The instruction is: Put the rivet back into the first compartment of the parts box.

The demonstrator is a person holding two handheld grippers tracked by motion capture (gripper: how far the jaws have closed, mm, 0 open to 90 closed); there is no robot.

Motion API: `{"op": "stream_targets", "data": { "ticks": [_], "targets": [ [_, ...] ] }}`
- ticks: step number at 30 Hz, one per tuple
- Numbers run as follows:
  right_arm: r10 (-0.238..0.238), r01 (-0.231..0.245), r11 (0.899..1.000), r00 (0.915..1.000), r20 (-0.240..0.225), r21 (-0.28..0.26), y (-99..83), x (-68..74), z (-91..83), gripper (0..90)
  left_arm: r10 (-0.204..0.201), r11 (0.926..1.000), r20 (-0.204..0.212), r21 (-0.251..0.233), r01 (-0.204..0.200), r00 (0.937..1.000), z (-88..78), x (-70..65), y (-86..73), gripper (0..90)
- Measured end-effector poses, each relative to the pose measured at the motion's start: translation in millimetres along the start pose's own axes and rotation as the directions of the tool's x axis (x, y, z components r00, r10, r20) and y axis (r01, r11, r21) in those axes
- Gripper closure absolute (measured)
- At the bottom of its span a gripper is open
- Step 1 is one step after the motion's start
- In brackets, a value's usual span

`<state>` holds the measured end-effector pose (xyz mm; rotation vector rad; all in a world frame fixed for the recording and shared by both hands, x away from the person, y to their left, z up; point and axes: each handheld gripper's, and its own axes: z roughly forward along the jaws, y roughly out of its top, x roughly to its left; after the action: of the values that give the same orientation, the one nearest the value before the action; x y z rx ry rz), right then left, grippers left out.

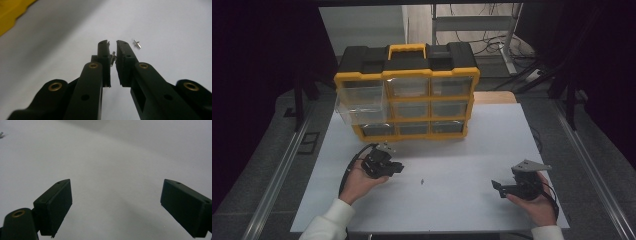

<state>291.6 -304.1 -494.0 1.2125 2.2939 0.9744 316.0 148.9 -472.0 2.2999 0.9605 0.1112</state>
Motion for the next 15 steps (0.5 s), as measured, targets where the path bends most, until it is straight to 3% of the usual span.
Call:
{"op": "stream_targets", "data": {
  "ticks": [9,15],
  "targets": [
    [-0.002,0.002,1.0,1.0,0.0,0.002,-0.1,0.1,0.5,10.8,-0.022,0.9993,-0.017,-0.03,0.021,0.9996,-24.5,9.8,-10.1,82.4],
    [0.002,-0.002,1.0,1.0,-0.006,0.0,0.2,0.4,0.1,10.7,-0.057,0.9967,-0.036,-0.06,0.054,0.9977,-50.3,23.4,-21.0,82.4]
  ]
}}
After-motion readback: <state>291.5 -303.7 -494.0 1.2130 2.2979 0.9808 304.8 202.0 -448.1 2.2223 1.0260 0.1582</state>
